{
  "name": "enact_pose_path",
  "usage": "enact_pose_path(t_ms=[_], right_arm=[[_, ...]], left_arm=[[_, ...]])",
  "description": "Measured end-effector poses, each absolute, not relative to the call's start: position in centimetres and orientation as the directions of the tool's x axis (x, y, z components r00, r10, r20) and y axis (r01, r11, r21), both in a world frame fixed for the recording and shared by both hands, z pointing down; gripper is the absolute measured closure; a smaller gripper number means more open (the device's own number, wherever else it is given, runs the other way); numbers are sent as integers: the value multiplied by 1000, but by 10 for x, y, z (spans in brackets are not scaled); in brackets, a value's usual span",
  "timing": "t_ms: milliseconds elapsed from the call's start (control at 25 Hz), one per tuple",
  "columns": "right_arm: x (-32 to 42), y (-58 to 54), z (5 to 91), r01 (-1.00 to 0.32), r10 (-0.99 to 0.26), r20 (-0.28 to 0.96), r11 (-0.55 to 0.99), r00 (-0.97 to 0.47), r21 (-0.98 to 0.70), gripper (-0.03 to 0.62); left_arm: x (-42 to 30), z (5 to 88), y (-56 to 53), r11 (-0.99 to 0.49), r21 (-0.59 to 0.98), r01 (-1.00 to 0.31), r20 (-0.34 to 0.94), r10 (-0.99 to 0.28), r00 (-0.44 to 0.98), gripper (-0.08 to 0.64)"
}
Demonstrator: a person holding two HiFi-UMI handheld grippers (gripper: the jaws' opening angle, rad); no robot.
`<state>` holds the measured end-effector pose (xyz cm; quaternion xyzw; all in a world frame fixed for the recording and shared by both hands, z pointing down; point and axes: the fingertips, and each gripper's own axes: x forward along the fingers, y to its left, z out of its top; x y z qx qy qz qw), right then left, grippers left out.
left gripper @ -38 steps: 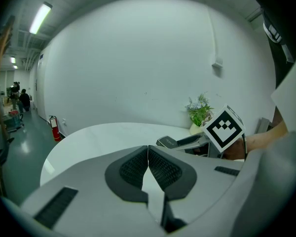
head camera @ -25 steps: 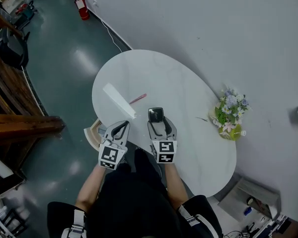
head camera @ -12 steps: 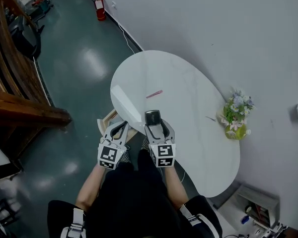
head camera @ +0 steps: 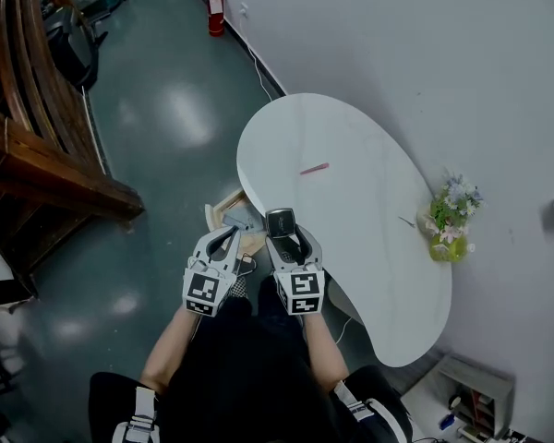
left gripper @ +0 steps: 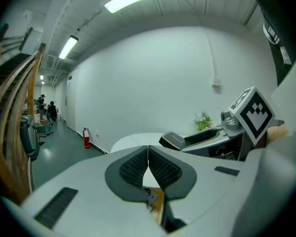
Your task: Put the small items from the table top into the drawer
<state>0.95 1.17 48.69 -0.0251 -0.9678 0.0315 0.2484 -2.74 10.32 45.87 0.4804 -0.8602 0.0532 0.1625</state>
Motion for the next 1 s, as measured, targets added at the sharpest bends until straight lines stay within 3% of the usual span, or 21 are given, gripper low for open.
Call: enact_pose_path(t_ms=[440,1000], right_arm=[[27,67,481,80,95,474,996,-875,-51,293],[24,76,521,158,161,551,986,-819,-53,293]], left_arm=[[-10,447,166,614,46,-788,254,-770,-585,540],[-14,498,168,644,108,-757,354,-736,-576,540]])
